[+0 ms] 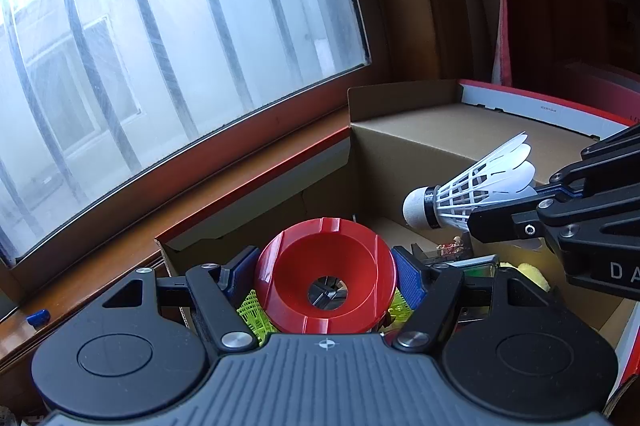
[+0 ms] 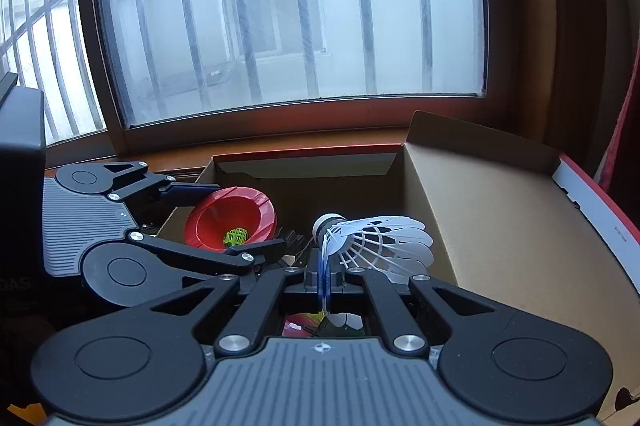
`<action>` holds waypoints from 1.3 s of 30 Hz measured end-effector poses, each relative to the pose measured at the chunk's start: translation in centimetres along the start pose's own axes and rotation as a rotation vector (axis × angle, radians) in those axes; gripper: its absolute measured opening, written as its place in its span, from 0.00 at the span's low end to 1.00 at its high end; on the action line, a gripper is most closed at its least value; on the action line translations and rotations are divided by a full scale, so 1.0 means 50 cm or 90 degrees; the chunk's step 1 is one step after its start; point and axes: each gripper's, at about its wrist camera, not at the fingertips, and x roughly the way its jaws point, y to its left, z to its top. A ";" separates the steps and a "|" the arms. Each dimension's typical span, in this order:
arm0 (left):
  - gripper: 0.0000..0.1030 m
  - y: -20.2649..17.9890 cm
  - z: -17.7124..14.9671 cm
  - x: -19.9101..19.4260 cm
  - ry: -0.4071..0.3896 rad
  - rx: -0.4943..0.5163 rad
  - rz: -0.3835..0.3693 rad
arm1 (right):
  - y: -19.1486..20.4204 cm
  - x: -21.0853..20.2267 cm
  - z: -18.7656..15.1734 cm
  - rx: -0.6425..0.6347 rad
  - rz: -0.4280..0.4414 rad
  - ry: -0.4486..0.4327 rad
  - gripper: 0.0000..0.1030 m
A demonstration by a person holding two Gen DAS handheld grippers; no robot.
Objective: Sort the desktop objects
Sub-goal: 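Open the right gripper to drop the shuttlecock while the left gripper releases the red cup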
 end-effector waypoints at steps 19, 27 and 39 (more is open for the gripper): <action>0.68 -0.014 0.001 -0.001 0.010 0.035 -0.001 | -0.005 -0.004 -0.009 0.017 -0.023 0.006 0.02; 0.76 -0.016 0.001 -0.003 0.010 0.037 0.007 | -0.001 0.001 -0.013 0.027 -0.025 0.020 0.08; 0.91 -0.001 0.004 -0.016 0.055 0.007 0.011 | -0.002 -0.008 -0.019 0.043 -0.040 0.019 0.40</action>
